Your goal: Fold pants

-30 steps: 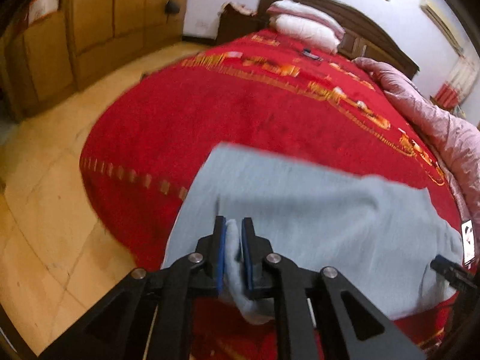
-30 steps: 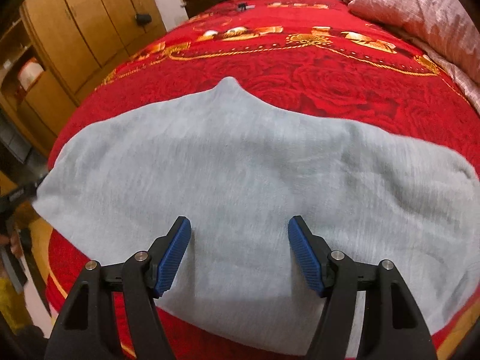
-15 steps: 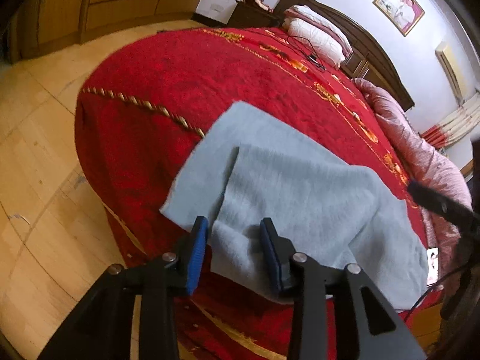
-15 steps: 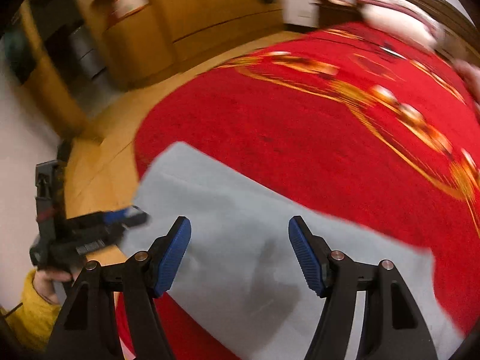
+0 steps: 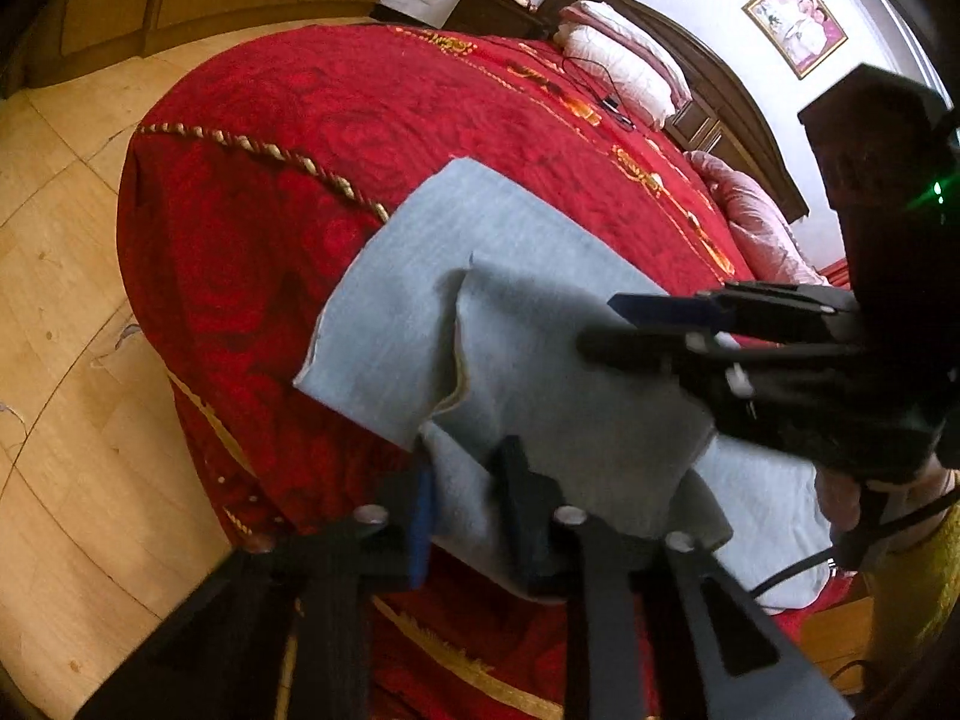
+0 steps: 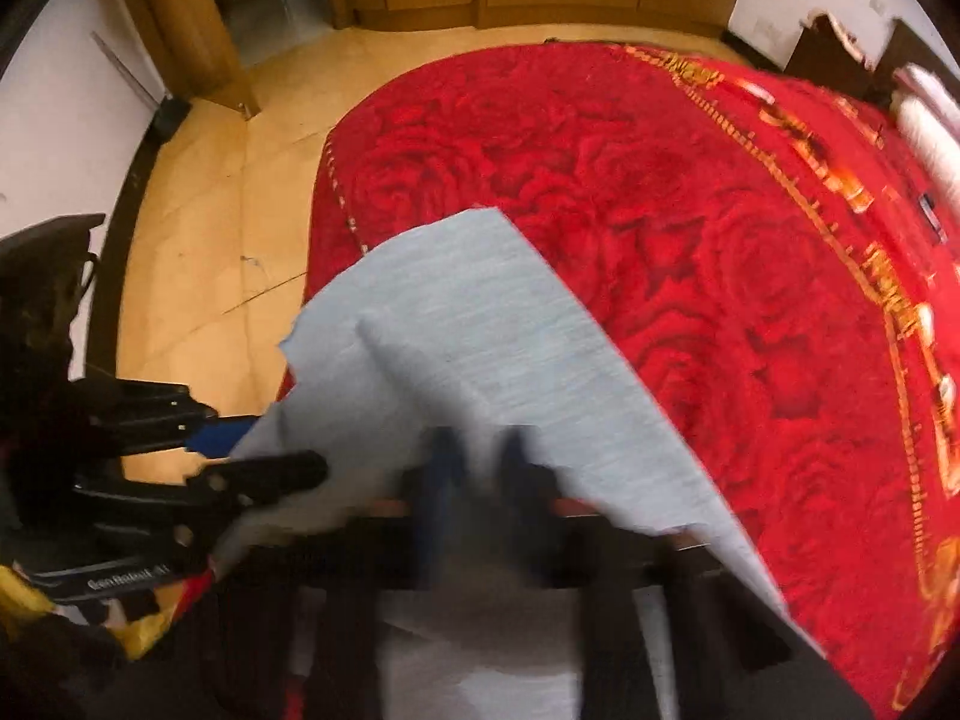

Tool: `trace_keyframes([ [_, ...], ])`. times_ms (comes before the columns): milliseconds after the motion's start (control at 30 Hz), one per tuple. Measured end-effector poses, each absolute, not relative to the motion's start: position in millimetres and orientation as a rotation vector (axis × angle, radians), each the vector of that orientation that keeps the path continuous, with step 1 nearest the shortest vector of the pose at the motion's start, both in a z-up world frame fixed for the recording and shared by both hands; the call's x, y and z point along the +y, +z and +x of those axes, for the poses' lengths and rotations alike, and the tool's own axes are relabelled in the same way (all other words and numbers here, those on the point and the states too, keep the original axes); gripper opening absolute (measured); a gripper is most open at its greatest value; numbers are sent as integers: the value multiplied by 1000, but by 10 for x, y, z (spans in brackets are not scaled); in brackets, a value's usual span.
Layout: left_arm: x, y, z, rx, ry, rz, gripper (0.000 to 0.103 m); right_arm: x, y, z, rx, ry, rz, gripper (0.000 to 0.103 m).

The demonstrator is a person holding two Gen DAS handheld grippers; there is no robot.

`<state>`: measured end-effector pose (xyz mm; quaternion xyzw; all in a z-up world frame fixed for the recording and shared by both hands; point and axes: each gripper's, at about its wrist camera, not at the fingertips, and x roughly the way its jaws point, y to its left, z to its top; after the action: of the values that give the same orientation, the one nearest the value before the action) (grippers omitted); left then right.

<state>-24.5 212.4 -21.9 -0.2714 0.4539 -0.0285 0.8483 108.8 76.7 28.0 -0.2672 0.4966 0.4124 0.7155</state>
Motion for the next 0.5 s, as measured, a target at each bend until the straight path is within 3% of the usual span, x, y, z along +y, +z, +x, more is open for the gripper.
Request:
trace_keyframes([
  [167,2159,83,-322,843,-54,-549,7,529,733,1032,950,937,-405,4],
  [333,2178,479,-369,688,39,-398,7,552,847,956,732,882,-381,4],
  [400,2184,477,-305,696,81,-349,7,665,746,1042,732,870,-393,4],
  [500,2295,263,-180,754,156,-338,7,793,463,1154,822,826,-440,13],
])
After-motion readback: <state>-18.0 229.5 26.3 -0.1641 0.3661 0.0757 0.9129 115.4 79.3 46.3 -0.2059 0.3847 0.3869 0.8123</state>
